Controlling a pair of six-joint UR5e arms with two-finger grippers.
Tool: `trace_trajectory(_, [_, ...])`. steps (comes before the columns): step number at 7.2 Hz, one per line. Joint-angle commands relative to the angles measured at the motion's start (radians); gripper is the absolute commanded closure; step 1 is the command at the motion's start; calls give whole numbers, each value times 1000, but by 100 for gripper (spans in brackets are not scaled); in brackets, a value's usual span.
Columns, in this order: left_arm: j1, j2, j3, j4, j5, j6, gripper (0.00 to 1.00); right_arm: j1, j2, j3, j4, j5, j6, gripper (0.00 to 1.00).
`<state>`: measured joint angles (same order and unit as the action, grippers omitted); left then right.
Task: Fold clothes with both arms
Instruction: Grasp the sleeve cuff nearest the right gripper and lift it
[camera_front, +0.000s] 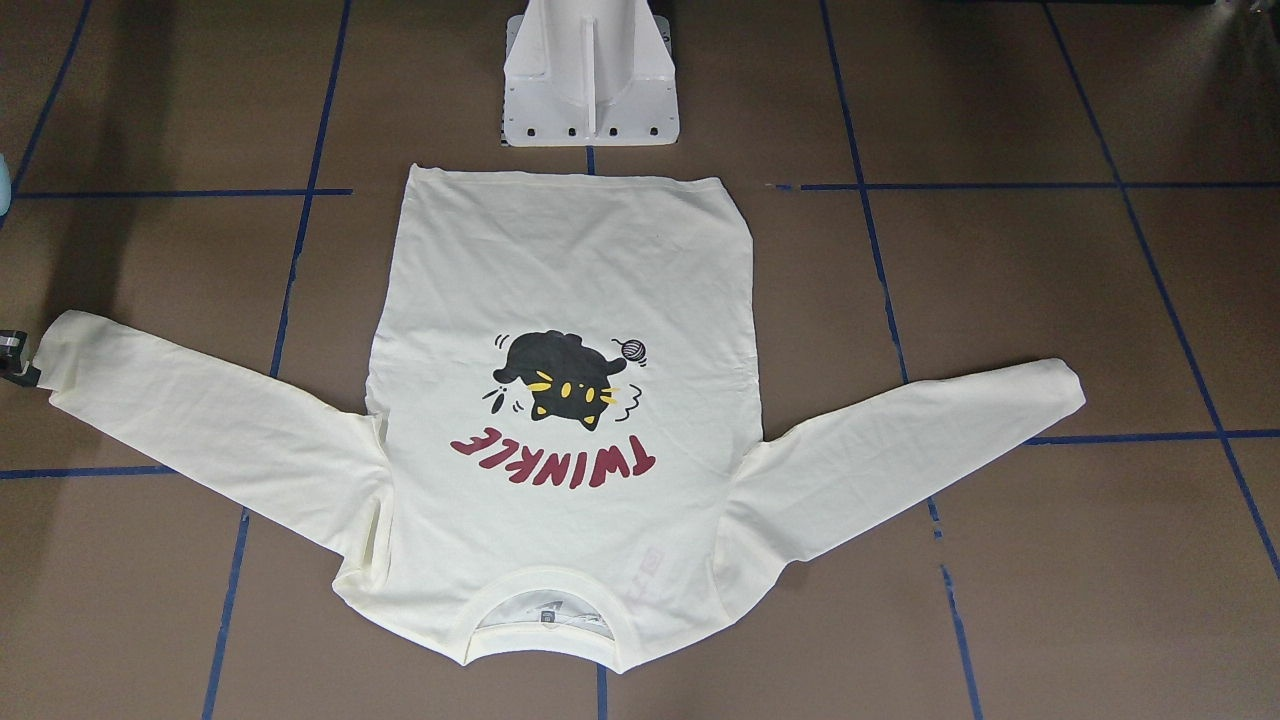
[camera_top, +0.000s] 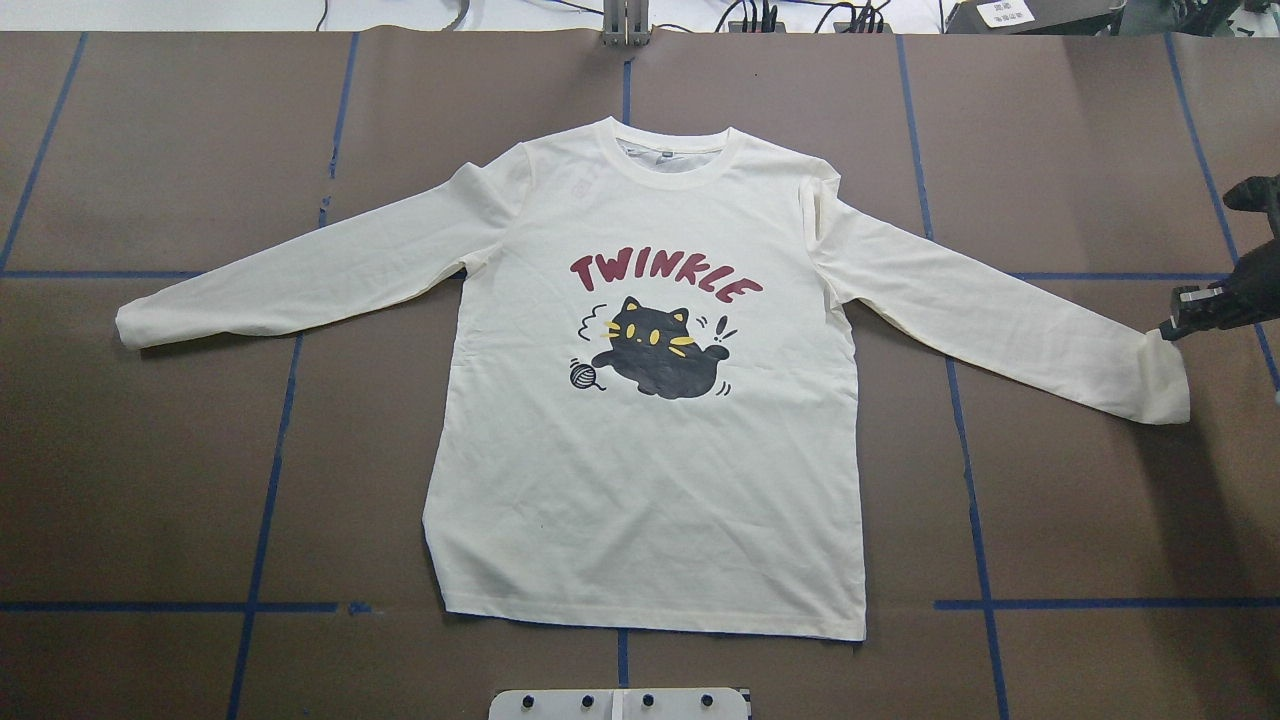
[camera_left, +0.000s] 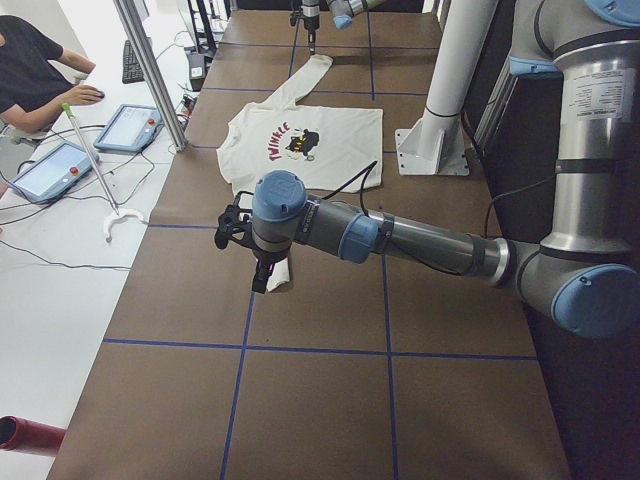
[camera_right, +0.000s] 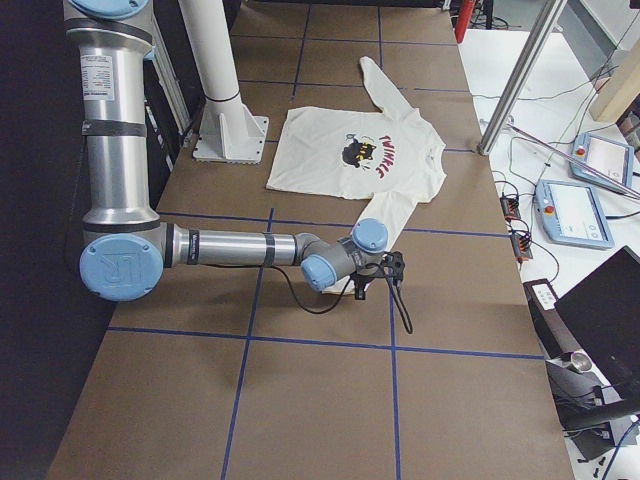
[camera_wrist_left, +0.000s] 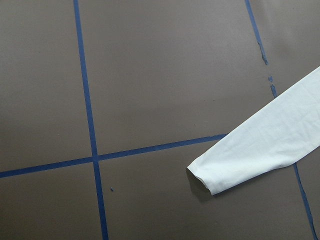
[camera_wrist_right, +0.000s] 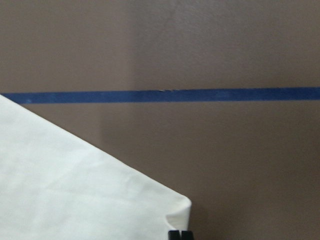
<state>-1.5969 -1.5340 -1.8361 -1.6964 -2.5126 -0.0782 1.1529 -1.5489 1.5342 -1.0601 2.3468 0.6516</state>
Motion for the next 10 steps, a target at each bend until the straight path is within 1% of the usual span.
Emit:
trace_trajectory(1, [0, 0, -6, -2, 1, 5, 0, -60, 114, 159, -134, 6, 166, 100])
trace_trajectory(2, [0, -2, -5, -2, 1, 5, 0, -112, 244, 182, -202, 0, 332, 100])
trace_trajectory(3, [0, -3, 3, -14, 1, 5, 0, -189, 392, 176, -260, -27, 480, 100])
trace_trajectory(4, [0, 0, 20, -43, 0, 3, 0, -264, 552, 158, -329, -108, 625, 100])
trace_trajectory(5, [2, -2, 37, -58, -2, 3, 0, -347, 696, 99, -351, -215, 711, 100])
trace_trajectory(6, [2, -3, 50, -87, 0, 3, 0, -422, 805, 7, -344, -284, 777, 100])
trace_trajectory(7, [2, 0, 51, -106, -2, -1, 0, -514, 972, -163, -328, -419, 827, 100])
trace_trajectory(8, [2, 0, 49, -108, 0, -2, 0, -594, 1086, -322, -263, -513, 874, 100])
trace_trajectory(9, [2, 0, 50, -108, 0, 0, 0, -625, 1116, -430, -144, -547, 910, 100])
trace_trajectory(10, [2, 0, 47, -108, 0, 0, 0, -642, 1153, -512, -92, -611, 913, 100])
